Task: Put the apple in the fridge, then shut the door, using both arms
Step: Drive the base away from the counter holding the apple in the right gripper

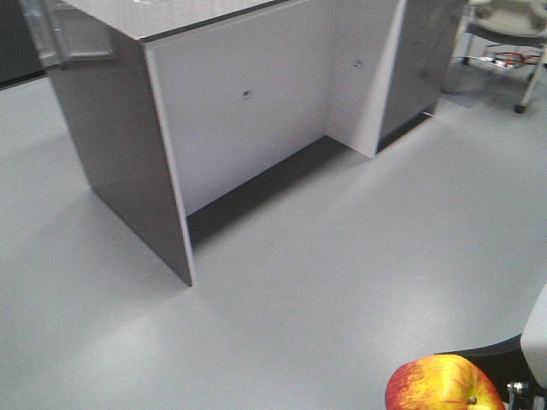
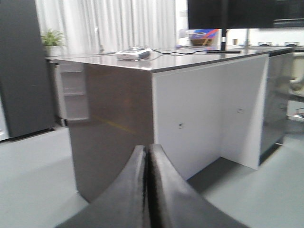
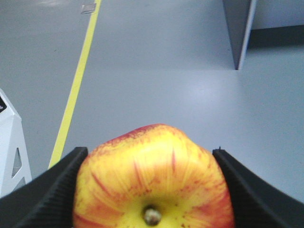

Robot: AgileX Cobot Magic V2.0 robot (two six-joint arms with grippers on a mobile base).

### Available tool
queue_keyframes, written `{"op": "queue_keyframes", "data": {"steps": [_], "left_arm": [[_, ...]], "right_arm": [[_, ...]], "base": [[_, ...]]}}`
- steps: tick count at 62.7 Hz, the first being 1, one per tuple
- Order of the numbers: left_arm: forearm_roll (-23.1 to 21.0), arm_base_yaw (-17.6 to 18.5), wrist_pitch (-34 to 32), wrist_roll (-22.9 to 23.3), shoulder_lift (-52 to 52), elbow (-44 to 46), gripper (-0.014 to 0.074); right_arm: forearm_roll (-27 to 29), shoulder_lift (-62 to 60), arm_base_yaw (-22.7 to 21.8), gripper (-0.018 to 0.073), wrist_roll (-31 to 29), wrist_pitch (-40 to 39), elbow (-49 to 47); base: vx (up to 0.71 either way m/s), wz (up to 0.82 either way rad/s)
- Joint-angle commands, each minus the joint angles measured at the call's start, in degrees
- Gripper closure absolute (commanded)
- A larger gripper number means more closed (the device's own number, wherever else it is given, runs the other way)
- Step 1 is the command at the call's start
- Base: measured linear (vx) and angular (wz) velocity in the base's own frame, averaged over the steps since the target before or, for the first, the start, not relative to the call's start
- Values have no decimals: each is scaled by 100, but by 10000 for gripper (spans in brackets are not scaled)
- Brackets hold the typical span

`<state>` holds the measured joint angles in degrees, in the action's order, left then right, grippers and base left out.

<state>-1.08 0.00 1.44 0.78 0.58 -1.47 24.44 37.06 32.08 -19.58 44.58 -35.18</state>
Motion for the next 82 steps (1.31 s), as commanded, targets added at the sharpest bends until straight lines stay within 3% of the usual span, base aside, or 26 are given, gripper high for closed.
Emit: {"op": "queue_keyframes", "data": {"steps": [1,82], "left_arm": [[-42,0,-404,20,97,-123,603],[-42,0,-404,20,97,-123,603]], "right_arm": [[151,-15,4,124,-32,-323,-161],[151,-15,4,124,-32,-323,-161]], "base": [[2,43],[2,43]]}}
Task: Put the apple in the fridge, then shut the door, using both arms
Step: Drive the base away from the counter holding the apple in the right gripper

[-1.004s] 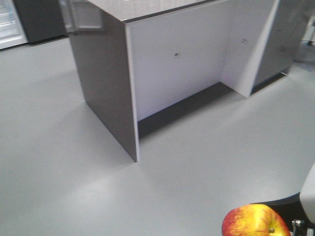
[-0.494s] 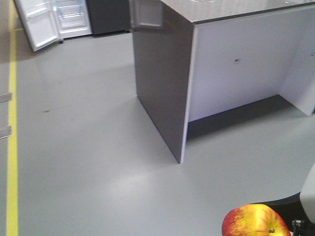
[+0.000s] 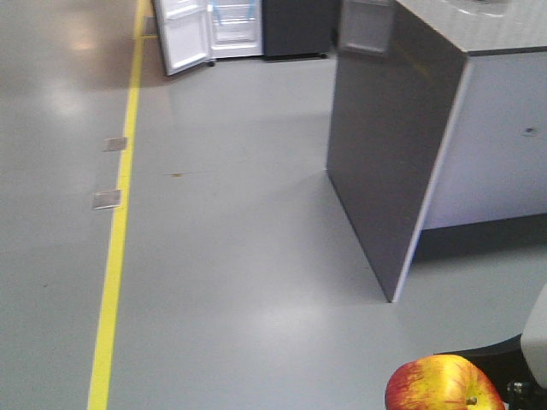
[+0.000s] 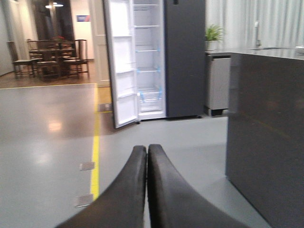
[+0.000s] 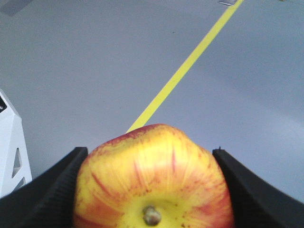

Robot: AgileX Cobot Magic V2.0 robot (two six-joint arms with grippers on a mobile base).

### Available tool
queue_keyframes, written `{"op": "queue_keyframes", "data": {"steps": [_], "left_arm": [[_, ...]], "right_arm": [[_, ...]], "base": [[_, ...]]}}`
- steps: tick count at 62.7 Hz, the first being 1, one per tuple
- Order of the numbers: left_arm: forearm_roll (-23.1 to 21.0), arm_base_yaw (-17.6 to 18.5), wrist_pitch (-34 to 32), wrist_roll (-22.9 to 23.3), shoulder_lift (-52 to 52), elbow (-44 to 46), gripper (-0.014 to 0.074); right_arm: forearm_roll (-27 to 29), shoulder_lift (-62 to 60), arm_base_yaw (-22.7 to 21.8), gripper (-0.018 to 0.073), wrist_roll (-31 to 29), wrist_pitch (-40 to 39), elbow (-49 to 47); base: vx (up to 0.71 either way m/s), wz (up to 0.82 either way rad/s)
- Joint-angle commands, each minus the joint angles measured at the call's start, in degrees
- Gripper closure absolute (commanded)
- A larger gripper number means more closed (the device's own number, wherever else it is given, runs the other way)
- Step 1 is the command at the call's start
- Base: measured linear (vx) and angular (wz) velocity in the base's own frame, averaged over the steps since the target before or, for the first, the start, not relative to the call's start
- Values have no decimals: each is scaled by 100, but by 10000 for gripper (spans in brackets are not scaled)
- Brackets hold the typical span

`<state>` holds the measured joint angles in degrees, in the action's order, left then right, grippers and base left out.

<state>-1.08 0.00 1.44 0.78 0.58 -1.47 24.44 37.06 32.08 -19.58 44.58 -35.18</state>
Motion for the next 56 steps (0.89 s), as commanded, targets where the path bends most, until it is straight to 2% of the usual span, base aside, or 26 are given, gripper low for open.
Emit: {"op": "queue_keyframes", "data": {"steps": [1,31,56], "left_arm": [[-42,0,-404,20,97,-123,603],[-42,0,-404,20,97,-123,603],[-42,0,-404,20,97,-123,603]], "right_arm": [[151,-15,4,124,-32,-323,-161],[151,-15,4,124,-32,-277,-161],[151,-15,4,124,-32,-277,-161]], "base": [[3,43],[6,37],[11,18]]}}
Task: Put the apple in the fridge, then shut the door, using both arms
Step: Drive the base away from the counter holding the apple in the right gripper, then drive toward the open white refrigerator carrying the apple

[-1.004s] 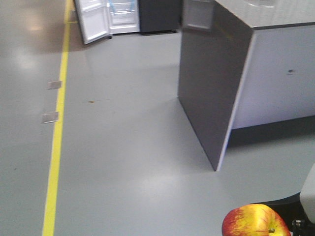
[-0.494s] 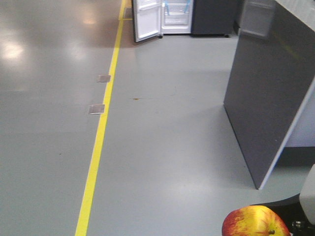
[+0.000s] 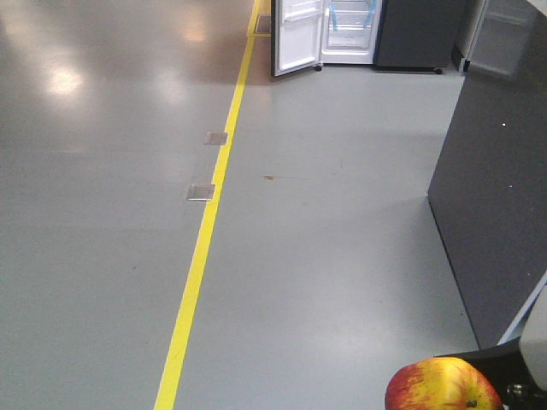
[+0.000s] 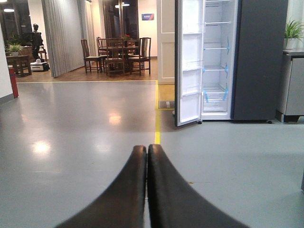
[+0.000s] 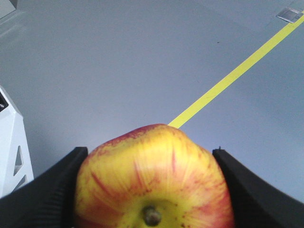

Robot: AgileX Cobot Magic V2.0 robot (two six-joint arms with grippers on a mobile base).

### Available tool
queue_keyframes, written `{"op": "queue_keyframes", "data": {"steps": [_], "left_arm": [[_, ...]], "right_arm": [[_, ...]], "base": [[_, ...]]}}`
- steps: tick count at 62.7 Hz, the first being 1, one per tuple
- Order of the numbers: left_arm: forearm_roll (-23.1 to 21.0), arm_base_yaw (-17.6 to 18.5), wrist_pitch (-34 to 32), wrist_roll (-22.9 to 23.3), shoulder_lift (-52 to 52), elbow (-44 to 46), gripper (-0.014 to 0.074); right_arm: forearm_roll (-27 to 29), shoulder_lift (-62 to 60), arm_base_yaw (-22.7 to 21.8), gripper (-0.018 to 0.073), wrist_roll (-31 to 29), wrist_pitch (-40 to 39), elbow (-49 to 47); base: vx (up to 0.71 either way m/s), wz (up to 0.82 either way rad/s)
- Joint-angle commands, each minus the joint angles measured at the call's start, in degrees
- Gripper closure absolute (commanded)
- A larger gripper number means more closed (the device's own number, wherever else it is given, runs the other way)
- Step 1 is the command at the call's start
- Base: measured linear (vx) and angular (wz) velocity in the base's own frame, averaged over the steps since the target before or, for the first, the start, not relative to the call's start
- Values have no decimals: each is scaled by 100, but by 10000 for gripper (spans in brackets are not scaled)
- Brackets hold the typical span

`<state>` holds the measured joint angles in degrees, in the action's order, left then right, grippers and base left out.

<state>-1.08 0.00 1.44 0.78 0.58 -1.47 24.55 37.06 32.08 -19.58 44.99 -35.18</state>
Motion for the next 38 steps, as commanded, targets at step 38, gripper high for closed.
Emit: {"op": "queue_keyframes", "data": {"steps": [38], "left_arm": [[-42,0,-404,20,97,-123,603]], "right_arm": [[140,-15,4,124,-32,-319,-161]], "base": [[17,0]]}}
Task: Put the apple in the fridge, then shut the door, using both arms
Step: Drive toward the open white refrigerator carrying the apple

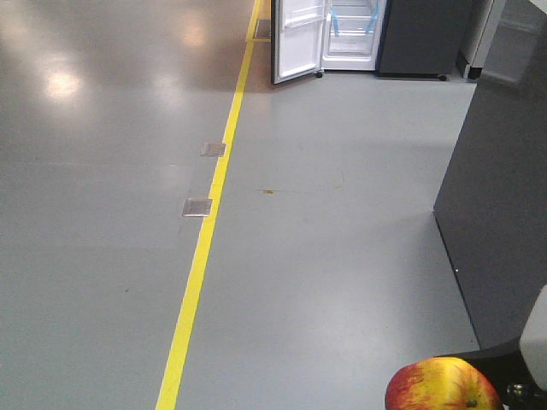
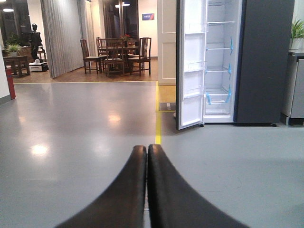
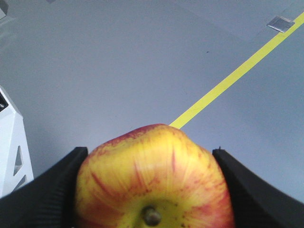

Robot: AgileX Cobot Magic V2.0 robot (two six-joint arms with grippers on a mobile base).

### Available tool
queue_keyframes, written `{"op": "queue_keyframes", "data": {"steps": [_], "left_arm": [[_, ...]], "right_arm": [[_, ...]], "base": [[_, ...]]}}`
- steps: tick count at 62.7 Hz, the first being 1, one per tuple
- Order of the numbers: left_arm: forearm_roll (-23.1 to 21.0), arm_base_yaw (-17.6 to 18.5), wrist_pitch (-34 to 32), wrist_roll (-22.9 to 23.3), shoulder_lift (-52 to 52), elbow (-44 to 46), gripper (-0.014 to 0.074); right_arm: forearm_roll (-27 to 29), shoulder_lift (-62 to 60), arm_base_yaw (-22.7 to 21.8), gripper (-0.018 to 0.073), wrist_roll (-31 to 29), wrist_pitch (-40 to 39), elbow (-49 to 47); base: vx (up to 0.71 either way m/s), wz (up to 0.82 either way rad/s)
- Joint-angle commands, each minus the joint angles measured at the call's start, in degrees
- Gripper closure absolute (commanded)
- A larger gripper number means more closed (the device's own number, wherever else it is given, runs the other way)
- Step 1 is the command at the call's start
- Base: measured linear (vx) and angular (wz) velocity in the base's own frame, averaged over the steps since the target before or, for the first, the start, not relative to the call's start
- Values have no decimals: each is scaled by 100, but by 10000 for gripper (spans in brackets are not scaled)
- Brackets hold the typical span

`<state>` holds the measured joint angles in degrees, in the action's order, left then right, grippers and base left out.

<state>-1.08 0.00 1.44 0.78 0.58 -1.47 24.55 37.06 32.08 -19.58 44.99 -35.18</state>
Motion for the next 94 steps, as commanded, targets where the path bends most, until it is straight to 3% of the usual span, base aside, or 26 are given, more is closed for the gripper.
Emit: {"op": "queue_keyframes", "data": {"steps": [1,94], "left_arm": [[-42,0,-404,20,97,-123,603],[-42,0,-404,20,97,-123,603]], "right_arm": [[140,-15,4,124,-32,-319,-161],[140,-15,4,124,-32,-319,-161]], "base": [[21,-5],[24,-4]]}}
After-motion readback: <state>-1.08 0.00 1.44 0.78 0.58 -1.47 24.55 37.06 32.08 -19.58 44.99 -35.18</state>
